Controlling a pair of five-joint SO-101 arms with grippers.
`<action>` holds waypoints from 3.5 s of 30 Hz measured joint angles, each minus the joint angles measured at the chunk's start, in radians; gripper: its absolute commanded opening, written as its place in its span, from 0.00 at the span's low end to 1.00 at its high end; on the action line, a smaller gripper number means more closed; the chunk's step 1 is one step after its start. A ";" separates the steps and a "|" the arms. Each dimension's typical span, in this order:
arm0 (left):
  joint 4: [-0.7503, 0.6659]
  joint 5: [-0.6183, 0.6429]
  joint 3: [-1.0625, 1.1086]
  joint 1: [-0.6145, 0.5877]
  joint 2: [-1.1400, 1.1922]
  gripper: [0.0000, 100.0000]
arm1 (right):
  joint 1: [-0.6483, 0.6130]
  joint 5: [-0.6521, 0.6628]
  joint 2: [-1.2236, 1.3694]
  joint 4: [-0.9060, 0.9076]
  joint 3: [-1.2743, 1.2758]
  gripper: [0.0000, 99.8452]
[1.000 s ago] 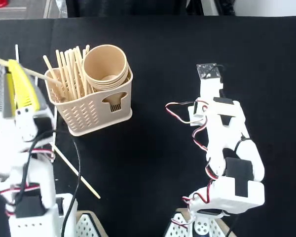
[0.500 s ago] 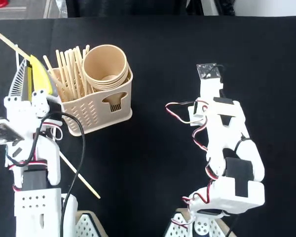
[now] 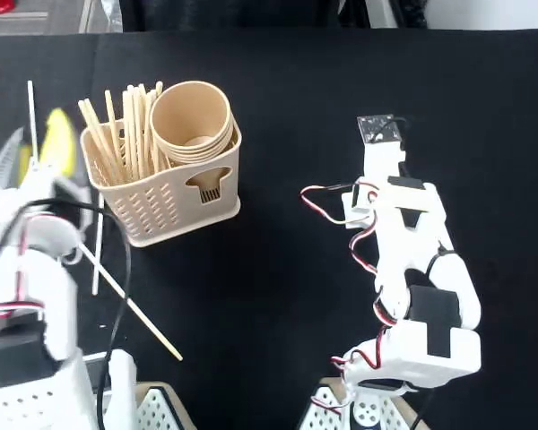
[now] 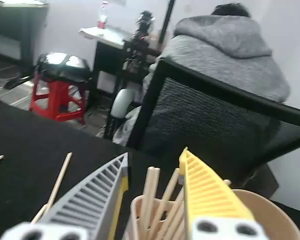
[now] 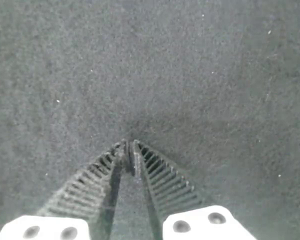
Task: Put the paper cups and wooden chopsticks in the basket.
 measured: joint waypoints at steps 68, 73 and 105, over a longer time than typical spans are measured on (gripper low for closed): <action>0.199 0.124 -0.100 -0.150 1.177 0.12 | 0.000 0.000 0.000 0.000 0.000 0.01; 0.170 0.126 -0.110 -0.140 1.234 0.04 | 0.000 0.000 0.000 0.000 0.000 0.01; 0.044 -0.098 -0.354 -0.278 0.290 0.03 | 0.000 0.000 0.000 0.000 0.000 0.01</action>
